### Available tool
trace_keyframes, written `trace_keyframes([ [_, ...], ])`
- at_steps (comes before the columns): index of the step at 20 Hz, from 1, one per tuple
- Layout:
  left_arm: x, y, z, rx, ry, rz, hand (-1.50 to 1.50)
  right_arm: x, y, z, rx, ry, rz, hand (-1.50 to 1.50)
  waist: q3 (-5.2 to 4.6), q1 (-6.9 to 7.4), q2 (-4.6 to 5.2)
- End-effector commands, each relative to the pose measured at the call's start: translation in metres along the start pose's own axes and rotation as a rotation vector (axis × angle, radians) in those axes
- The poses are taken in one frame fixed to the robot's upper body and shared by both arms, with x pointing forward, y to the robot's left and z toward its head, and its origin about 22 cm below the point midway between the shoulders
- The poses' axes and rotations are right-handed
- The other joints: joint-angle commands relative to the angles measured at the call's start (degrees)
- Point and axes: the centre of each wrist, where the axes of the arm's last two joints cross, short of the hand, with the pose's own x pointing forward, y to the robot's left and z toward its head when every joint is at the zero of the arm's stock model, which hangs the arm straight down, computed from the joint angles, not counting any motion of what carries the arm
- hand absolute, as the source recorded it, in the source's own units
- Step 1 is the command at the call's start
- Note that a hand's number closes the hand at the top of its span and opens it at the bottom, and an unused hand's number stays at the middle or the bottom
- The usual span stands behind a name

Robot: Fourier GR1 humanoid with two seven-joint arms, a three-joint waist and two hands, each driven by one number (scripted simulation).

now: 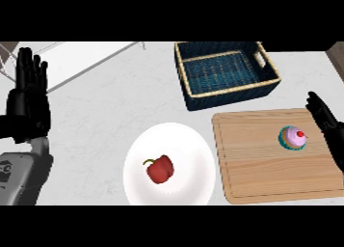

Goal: Pick the cupcake from the cutting board and place it in the basket

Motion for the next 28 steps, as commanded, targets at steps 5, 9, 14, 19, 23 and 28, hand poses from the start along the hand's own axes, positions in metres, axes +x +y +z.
trace_keyframes([
  [5, -0.014, -0.008, 0.037, -0.097, 0.174, 0.034, 0.0, 0.037, -0.032, 0.013, -0.441, -0.093, -0.163, 1.5, -0.08, -1.71, -0.41],
  [9, -0.028, -0.025, 0.079, -0.205, 0.259, 0.079, 0.0, 0.072, 0.058, 0.018, -0.273, -0.272, -0.061, 1.5, -0.14, 0.56, -0.03],
  [14, -0.017, -0.026, 0.072, -0.229, 0.265, 0.082, 0.0, 0.082, 0.09, -0.003, -0.587, -0.049, -0.015, -1.5, -0.29, 1.26, 0.19],
  [19, -0.02, -0.016, 0.072, -0.197, 0.257, 0.061, 0.0, 0.047, 0.031, 0.006, -0.78, 0.186, 0.31, -1.5, -0.82, -0.52, -0.02],
  [23, -0.023, -0.005, 0.075, -0.189, 0.27, 0.035, 0.0, 0.053, -0.006, 0.011, -0.75, 0.394, 0.494, -1.5, -1.21, -0.78, -0.19],
  [28, -0.02, -0.011, 0.078, -0.206, 0.263, 0.054, 0.0, 0.091, -0.015, 0.014, -0.521, 0.618, 0.688, -1.5, -1.07, -0.68, -0.36],
])
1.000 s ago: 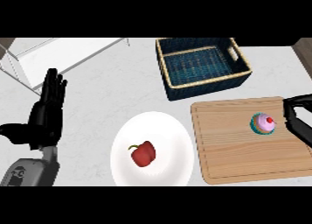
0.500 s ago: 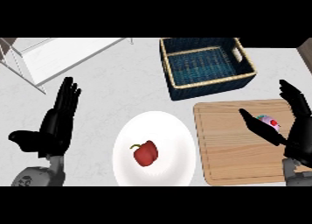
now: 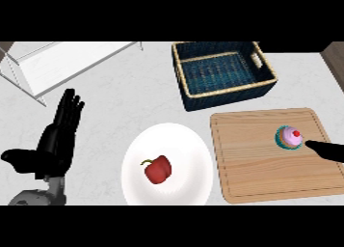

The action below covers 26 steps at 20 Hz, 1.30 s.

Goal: Pick the cupcake from the cutting board and place it in the basket

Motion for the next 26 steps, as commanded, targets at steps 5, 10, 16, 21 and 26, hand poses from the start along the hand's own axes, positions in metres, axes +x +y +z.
trace_keyframes([
  [5, 0.001, -0.009, 0.006, -0.023, -0.005, 0.01, 0.0, 0.085, -0.058, 0.026, 0.237, 0.105, 0.21, -1.5, 0.48, 1.45, 0.12],
  [10, 0.001, -0.011, 0.01, -0.039, -0.002, 0.031, 0.0, 0.127, -0.082, 0.028, 0.279, 0.169, 0.208, -1.5, 0.72, 2.39, 0.6],
  [16, 0.007, -0.015, 0.003, -0.014, -0.02, 0.025, 0.0, 0.119, -0.08, 0.016, 0.28, 0.222, 0.306, -1.5, 0.7, 1.22, 0.57],
  [21, 0.007, 0.003, 0.004, -0.014, 0.001, 0.032, 0.0, 0.109, -0.067, 0.014, 0.302, 0.267, 0.326, -1.5, 0.8, 1.31, 0.65],
  [26, 0.007, 0.009, 0.003, -0.007, 0.0, 0.025, 0.0, 0.096, -0.056, 0.035, 0.316, 0.262, 0.282, -1.5, 0.89, 0.45, 0.48],
])
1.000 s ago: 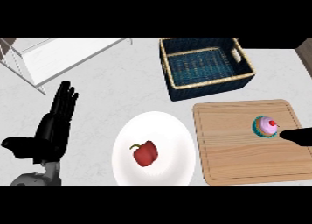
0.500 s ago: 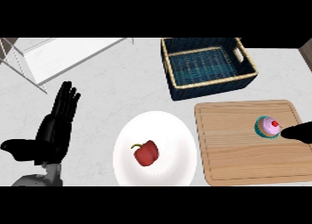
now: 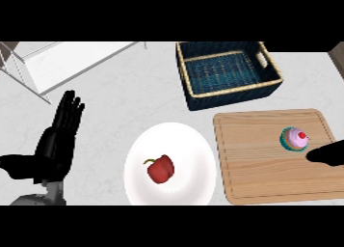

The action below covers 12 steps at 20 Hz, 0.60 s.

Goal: Pick the cupcake from the cutting board and place it in the basket

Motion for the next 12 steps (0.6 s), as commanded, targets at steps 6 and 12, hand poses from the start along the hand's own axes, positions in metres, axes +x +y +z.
trace_keyframes([
  [6, 0.006, 0.007, 0.008, -0.009, 0.0, -0.009, 0.0, 0.007, 0.02, 0.008, 0.017, 0.171, -0.014, -1.5, 0.14, 0.25, 0.04],
  [12, -0.007, -0.002, 0.011, -0.002, 0.002, -0.004, 0.0, 0.014, 0.036, -0.004, -0.009, 0.187, 0.01, -1.5, 0.13, 0.23, 0.14],
])
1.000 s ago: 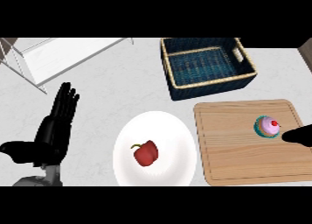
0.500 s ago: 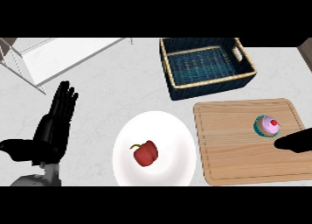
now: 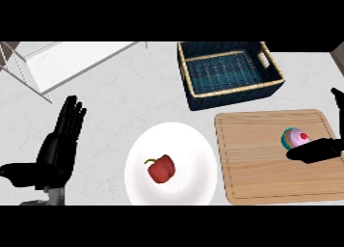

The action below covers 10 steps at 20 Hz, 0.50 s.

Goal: Pick the cupcake from the cutting board and place it in the basket

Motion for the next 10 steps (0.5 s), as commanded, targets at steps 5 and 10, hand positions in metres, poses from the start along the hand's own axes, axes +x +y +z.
trace_keyframes([
  [5, 0.011, -0.009, -0.01, -0.01, -0.01, 0.002, 0.0, 0.017, 0.017, -0.009, -0.038, 0.187, 0.026, -1.5, 0.02, 0.02, 0.05],
  [10, -0.002, 0.016, -0.008, -0.001, -0.013, 0.001, 0.0, 0.012, 0.026, -0.004, -0.011, 0.189, 0.035, -1.5, -0.02, -0.23, 0.02],
])
